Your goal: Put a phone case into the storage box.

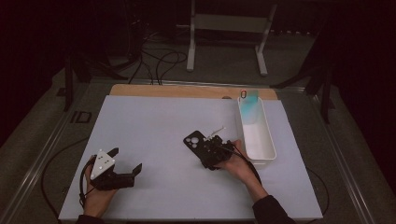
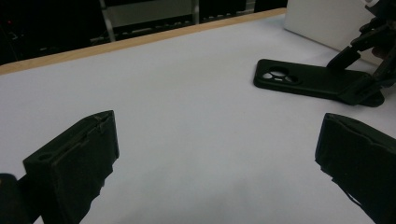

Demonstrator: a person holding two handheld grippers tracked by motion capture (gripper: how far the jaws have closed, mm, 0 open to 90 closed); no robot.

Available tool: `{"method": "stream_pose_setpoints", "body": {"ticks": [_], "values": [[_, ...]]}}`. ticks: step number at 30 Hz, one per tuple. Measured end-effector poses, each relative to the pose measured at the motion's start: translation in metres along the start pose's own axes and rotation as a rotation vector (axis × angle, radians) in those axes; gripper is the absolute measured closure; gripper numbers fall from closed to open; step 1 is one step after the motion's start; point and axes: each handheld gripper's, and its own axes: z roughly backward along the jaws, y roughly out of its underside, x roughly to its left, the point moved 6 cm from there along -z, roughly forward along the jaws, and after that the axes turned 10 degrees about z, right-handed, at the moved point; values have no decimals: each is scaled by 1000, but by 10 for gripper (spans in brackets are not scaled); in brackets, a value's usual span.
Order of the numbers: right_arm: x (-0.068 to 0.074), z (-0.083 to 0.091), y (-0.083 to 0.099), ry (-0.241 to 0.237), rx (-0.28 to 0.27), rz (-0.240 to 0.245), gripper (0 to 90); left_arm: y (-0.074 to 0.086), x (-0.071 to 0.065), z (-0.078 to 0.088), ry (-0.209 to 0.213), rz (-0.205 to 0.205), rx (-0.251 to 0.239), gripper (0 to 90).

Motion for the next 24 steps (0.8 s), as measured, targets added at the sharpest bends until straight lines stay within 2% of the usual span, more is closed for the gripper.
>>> {"method": "stream_pose_setpoints", "body": {"ticks": [2, 4, 8, 19, 24], "values": [[0, 2, -1, 11, -15, 1, 150, 0, 0, 0, 0, -1, 2, 1], [0, 4, -3, 7, -39, -25, 152, 0, 0, 0, 0, -1, 2, 1], [-1, 12, -7, 1, -86, -47, 151, 0, -1, 0, 1, 3, 2, 1], [4, 39, -15, 13, -216, -26, 149, -7, -7, 0, 25, 26, -9, 1], [6, 48, -18, 24, -257, -11, 149, -13, -9, 0, 35, 44, -17, 1]]}}
